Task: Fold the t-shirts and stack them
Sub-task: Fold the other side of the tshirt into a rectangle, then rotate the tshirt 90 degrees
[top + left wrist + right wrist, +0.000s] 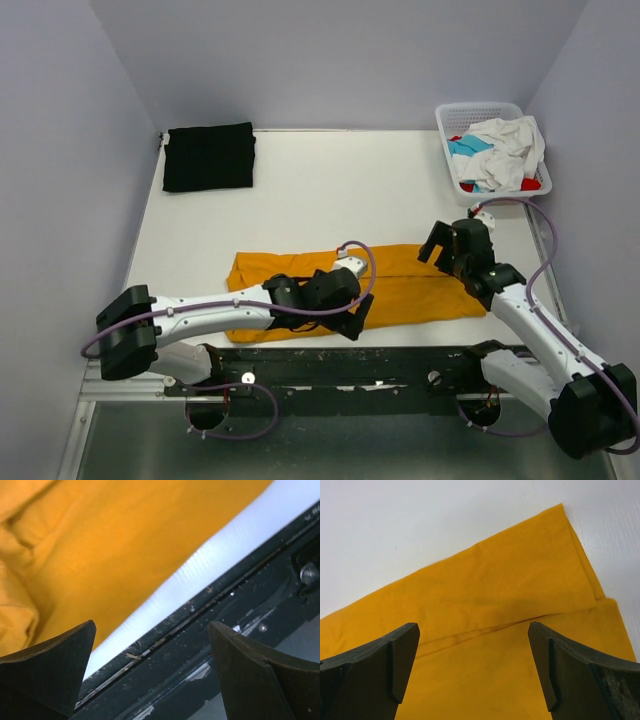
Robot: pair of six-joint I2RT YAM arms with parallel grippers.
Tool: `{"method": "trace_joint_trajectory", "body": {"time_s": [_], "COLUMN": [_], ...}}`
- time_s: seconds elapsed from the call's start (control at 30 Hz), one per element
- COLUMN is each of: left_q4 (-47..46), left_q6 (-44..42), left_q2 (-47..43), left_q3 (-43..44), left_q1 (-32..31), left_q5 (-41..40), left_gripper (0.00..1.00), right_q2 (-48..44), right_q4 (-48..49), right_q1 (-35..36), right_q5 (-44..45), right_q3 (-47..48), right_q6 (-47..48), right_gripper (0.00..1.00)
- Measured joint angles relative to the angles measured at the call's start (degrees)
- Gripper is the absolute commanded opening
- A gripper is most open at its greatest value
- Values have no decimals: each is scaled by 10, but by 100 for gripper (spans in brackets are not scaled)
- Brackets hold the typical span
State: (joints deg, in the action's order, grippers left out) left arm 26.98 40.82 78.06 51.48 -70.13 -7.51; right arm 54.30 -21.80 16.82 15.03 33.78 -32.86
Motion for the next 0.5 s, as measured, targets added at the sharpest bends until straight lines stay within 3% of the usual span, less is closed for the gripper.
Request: {"method": "trace_joint_trajectory", "body": {"time_s": [0.13,0.37,0.5], "left_q4": [-5,-70,-117], "left_q6": [18,114,144], "left_q2": [-39,-176,-258], "left_q3": [-26,-215,-266], "left_q1": [17,196,219], "left_q5": [-35,-16,-13], "left_gripper": [99,99,99], "right_q2": [6,81,156], "right_q4": [11,75,132], "right_q1": [0,0,1], "right_q5": [-12,-78,-113], "right_q3": [-2,-5,-6], "right_q6": [2,-7,-30], "right_gripper": [100,100,100]}}
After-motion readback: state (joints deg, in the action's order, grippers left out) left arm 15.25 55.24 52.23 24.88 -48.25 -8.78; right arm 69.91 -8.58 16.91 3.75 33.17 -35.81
